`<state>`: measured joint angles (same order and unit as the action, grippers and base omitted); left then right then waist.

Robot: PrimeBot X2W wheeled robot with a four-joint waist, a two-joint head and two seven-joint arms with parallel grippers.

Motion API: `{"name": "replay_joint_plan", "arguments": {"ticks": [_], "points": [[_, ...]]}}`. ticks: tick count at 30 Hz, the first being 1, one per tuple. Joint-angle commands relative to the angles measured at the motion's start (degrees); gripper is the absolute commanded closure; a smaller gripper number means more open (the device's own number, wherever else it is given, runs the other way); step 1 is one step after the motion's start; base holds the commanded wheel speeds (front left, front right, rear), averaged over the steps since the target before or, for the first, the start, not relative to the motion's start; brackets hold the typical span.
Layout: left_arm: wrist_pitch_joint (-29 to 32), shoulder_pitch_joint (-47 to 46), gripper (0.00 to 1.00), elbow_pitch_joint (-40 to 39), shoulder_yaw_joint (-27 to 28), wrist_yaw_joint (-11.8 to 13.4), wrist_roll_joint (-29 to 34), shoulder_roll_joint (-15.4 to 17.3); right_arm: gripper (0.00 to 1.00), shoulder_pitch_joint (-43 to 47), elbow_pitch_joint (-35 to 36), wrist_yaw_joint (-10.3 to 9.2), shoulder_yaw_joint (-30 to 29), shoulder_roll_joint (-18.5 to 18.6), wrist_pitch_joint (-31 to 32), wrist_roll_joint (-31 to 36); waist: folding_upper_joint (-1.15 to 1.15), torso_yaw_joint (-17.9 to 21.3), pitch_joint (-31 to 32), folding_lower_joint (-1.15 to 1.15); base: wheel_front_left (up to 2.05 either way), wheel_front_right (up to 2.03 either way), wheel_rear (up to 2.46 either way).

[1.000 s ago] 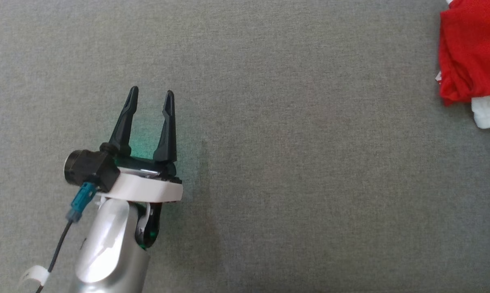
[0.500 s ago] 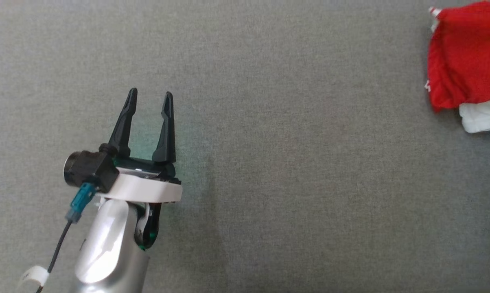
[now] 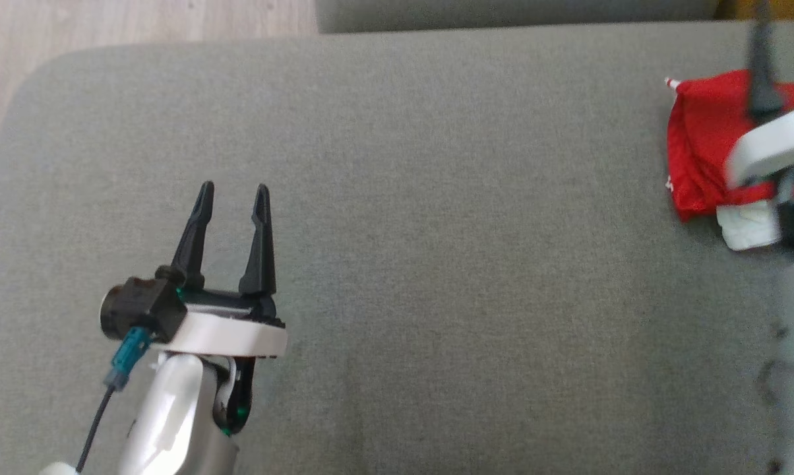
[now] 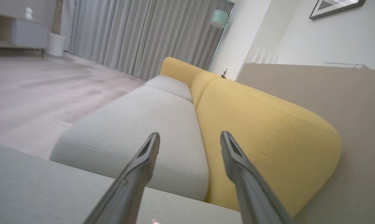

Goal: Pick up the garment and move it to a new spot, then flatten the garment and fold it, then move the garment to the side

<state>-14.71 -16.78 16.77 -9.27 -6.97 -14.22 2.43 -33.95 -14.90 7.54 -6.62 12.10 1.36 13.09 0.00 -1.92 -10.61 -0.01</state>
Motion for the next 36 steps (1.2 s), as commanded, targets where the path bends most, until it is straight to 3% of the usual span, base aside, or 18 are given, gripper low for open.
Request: {"name": "replay_joint_plan", "arguments": {"ticks": [1, 6, 15, 22, 36], "points": [[-0.29, -0.82, 0.00, -1.72, 1.87, 0.50, -0.10, 0.44, 0.00, 1.27, 2.19, -0.05, 1.09, -1.62, -0.85, -0.96, 0.00, -0.67, 1.49, 0.01, 0.00, 0.00, 0.00], [-0.29, 1.01, 0.00, -1.95, 2.12, 1.22, -0.38, 0.44, 0.00, 6.44, 2.70, -0.05, -0.69, -8.31, -6.12, -6.90, 0.00, -1.02, 3.43, 0.01, 0.00, 0.00, 0.00], [-0.29, 4.29, 0.00, -1.13, 1.58, 2.21, -1.16, 0.44, 0.00, 16.05, -5.87, -0.05, 4.90, -9.21, -14.73, -20.55, 0.00, -1.69, 5.16, 0.01, 0.00, 0.00, 0.00], [-0.29, 5.26, 0.00, 0.06, 2.15, 3.50, -2.90, 0.44, 0.00, 18.12, -9.65, -0.05, 6.76, -9.21, -16.29, -21.23, 0.00, -1.51, 5.86, 0.01, 0.00, 0.00, 0.00], [-0.29, 5.40, 0.00, 1.18, 3.08, 3.84, -4.91, 0.44, 0.00, 18.30, -7.15, -0.05, 7.31, -9.22, -16.35, -21.22, 0.00, -1.06, 6.06, 0.01, 0.00, 0.00, 0.00]]}}
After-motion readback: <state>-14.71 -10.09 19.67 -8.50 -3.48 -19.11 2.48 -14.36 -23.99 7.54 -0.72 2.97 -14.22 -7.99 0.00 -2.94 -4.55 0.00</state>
